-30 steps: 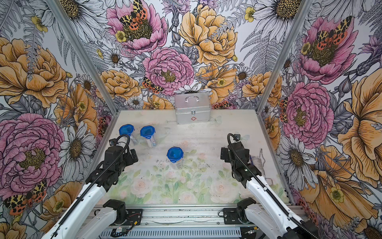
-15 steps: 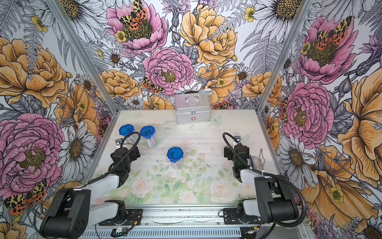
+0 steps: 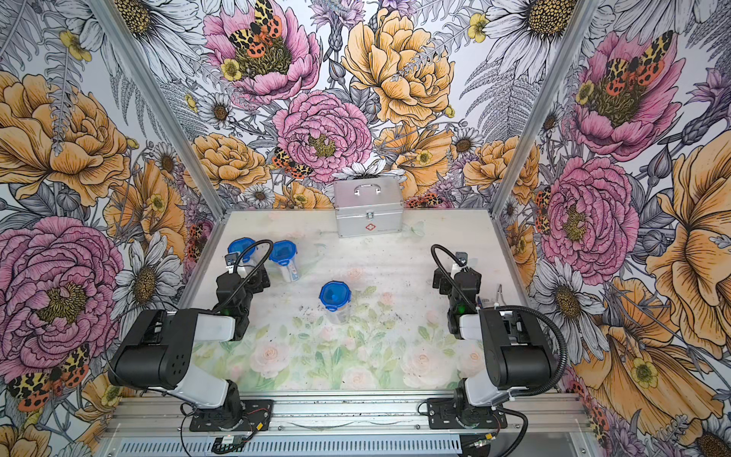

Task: Pack away toiletry kits
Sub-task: Reset both arms

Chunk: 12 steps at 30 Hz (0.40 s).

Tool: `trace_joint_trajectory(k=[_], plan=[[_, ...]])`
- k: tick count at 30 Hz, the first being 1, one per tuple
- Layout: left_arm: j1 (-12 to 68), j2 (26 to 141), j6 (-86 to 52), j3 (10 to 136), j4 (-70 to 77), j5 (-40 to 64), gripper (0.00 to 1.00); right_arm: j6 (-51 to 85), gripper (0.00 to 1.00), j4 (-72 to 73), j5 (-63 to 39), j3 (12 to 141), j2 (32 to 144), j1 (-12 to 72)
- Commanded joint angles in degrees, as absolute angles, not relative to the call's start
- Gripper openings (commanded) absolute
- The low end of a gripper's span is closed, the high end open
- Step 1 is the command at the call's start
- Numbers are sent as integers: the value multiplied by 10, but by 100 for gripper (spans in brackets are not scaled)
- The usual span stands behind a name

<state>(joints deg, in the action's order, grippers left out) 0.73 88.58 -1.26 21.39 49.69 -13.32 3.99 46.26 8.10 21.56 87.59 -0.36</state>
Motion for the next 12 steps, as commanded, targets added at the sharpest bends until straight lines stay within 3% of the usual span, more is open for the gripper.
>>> trace_joint_trajectory(k=[1, 12], plan=[[9, 883, -3, 216, 531, -116, 99, 43, 100, 491, 76, 225, 877, -4], [10, 883, -2, 216, 531, -116, 99, 42, 99, 488, 69, 227, 877, -4]])
